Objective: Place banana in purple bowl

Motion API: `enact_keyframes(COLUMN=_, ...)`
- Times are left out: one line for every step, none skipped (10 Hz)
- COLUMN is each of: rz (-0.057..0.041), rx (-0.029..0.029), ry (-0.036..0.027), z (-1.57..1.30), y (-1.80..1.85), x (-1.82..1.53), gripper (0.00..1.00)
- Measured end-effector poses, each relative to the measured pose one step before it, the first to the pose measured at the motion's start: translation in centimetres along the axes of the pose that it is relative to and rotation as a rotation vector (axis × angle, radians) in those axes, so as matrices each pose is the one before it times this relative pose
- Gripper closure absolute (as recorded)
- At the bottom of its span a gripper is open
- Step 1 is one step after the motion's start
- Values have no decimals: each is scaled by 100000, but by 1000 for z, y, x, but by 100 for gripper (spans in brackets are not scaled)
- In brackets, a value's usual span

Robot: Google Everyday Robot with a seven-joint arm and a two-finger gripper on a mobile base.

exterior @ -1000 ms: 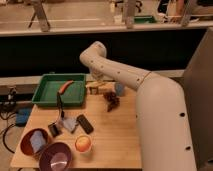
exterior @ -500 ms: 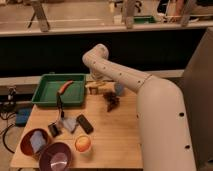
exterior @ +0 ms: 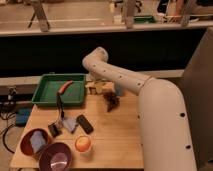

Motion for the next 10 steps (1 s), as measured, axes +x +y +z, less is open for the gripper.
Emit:
enact_keyframes(rz=-18, rx=526, ry=-877, z=429, y=-76, x=-170, gripper=20)
enact_keyframes(rz=-517, rx=231, ry=-714, z=494, y=-91, x=-116, gripper=20)
enact_keyframes(rz=-358, rx=-33, ry=-704, z=593, y=-162, x=7, gripper=20)
enact_keyframes(rz=-287, rx=-359, ry=-797, z=594, y=-129, x=-113, gripper=20)
enact_keyframes(rz=-285, rx=-573, ry=-900, z=638, y=-101, x=-79, gripper=20)
enact_keyframes(rz=-165, rx=-729, ry=-865, z=604, y=-28, x=-31, gripper=20)
enact_keyframes(rz=-159, rx=-737, ry=-1003, z=637, y=-49, x=-47, gripper=20)
enact_keyframes(rz=-38, rx=-418, ry=-456, z=359, y=-21, x=11, gripper=20)
enact_keyframes(rz=-91, rx=-483, ry=-515, z=409, y=-29, x=-7, gripper=22)
enact_keyframes(rz=-104, rx=-247, ry=-371, z=181, y=-72, x=-41, gripper=28)
